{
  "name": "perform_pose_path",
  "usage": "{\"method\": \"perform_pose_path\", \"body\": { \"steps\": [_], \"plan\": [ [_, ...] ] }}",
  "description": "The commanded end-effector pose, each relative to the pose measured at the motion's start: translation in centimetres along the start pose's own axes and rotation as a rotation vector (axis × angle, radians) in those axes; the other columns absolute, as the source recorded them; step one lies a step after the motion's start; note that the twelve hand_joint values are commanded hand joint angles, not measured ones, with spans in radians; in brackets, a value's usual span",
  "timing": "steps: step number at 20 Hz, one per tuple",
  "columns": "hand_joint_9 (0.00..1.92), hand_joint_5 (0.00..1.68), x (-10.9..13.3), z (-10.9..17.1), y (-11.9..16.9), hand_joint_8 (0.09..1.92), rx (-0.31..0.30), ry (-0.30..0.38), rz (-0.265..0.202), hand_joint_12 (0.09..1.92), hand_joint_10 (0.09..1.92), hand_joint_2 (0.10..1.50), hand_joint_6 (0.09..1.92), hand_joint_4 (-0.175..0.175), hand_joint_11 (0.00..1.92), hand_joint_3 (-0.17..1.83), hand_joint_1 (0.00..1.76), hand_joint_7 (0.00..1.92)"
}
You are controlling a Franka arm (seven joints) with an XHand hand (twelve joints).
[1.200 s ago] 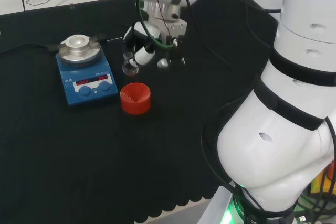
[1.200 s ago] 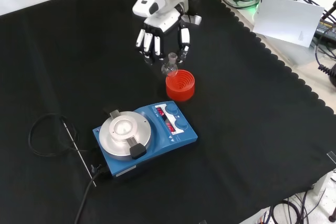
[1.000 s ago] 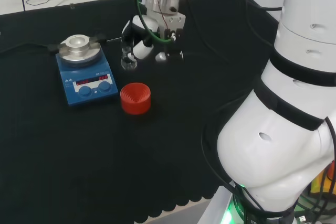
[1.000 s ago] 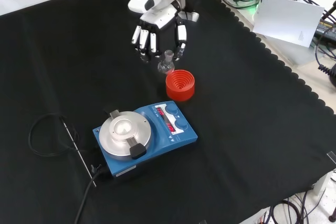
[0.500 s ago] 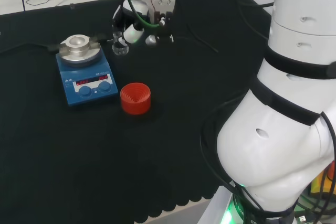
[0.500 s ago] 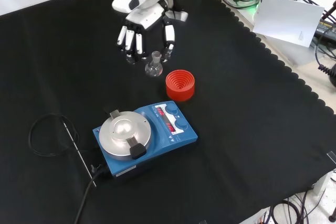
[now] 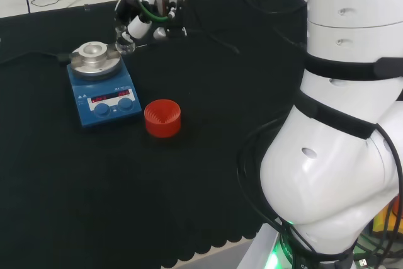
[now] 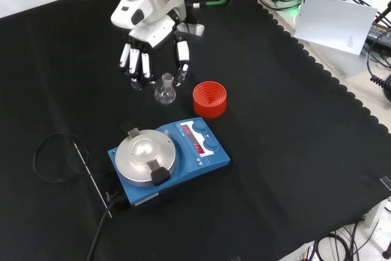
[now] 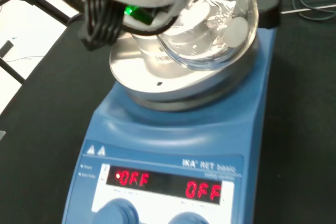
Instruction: Place the round-bottom flask on the heater.
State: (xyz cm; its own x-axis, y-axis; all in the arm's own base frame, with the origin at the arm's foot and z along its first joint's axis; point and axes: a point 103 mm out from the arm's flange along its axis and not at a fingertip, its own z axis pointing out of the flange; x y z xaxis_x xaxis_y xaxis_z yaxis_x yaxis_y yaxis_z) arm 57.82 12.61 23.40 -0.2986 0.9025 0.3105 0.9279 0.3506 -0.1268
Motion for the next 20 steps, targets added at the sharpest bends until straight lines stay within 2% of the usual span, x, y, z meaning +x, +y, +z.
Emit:
{"method": "perform_pose_path", "body": {
  "steps": [1, 10, 20],
  "plan": [
    [0.93, 1.19, 1.9, 1.0, 3.3, 0.67, 0.046, 0.011, -0.019, 1.27, 0.52, 0.63, 0.89, 0.163, 0.58, 0.8, 1.11, 0.68],
    [0.93, 1.19, 2.0, 1.1, 6.8, 0.67, 0.057, 0.013, -0.037, 1.27, 0.52, 0.62, 0.89, 0.161, 0.59, 0.8, 1.11, 0.69],
    [0.93, 1.19, 2.1, 1.0, 8.5, 0.67, 0.055, 0.005, -0.038, 1.26, 0.52, 0.62, 0.9, 0.159, 0.59, 0.8, 1.11, 0.69]
  ]
}}
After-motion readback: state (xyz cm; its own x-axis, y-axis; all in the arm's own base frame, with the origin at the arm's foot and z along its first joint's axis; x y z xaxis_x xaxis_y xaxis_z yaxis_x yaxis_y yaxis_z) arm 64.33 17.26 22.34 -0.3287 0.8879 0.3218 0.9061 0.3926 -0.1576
